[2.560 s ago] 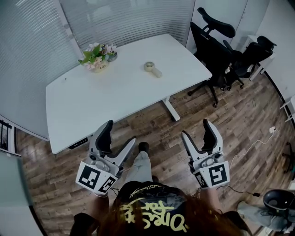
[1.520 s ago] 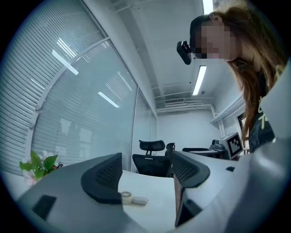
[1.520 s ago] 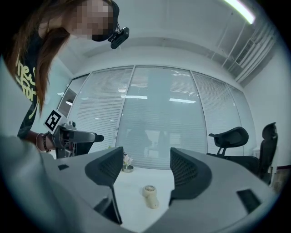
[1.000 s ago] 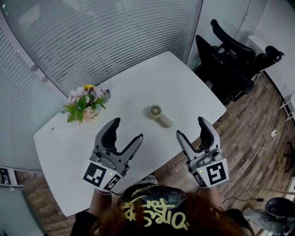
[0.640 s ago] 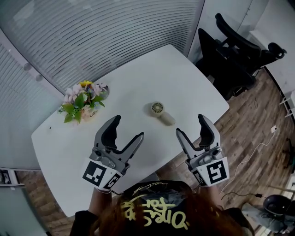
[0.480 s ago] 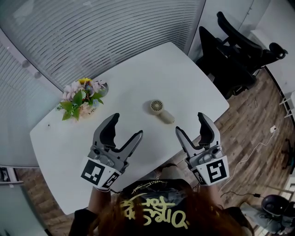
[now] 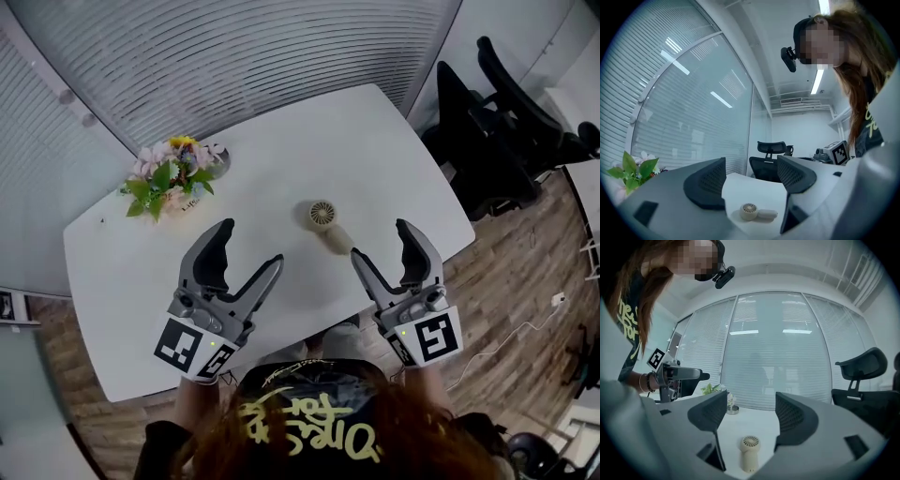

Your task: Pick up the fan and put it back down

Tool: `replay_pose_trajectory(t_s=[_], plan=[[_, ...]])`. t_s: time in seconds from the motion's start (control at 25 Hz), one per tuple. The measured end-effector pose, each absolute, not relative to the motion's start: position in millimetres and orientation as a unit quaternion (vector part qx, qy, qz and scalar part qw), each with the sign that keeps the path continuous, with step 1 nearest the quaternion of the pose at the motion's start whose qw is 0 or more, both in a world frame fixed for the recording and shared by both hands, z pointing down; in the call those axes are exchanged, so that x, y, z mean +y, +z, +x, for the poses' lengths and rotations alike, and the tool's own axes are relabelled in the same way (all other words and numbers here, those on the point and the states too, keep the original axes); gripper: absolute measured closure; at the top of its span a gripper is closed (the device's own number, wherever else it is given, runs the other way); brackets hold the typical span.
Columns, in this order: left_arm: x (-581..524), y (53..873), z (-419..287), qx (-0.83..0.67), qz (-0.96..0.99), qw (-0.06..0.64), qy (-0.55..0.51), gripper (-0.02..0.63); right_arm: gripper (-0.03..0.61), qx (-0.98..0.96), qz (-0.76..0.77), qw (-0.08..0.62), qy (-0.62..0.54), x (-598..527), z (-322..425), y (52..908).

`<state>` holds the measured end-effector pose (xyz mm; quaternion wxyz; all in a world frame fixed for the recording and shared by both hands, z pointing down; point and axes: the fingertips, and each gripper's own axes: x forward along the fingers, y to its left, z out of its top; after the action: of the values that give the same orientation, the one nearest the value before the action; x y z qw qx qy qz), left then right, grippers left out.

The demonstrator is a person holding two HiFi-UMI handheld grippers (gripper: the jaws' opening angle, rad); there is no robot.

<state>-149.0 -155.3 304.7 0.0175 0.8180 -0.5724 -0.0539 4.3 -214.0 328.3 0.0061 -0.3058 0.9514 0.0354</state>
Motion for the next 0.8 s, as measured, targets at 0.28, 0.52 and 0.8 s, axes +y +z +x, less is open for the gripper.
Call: replay_pose_trajectory(t_s=[0.28, 0.52, 0.8], plan=[[-155, 302, -143, -0.62, 0.783, 0.011, -0.046, 0.281, 0.273, 0.969, -0.244, -0.003, 0.021, -233, -6, 333], [-149, 301, -139, -0.653, 0.756, 0.007, -0.046, 0.281, 0.273, 0.98, -0.199, -0.005, 0.026, -241, -16, 337], [-145, 303, -141, -0.68, 0.731, 0.005, -0.047, 0.281, 0.273, 0.987, -0.158, -0.03, 0.028, -245, -32, 352]])
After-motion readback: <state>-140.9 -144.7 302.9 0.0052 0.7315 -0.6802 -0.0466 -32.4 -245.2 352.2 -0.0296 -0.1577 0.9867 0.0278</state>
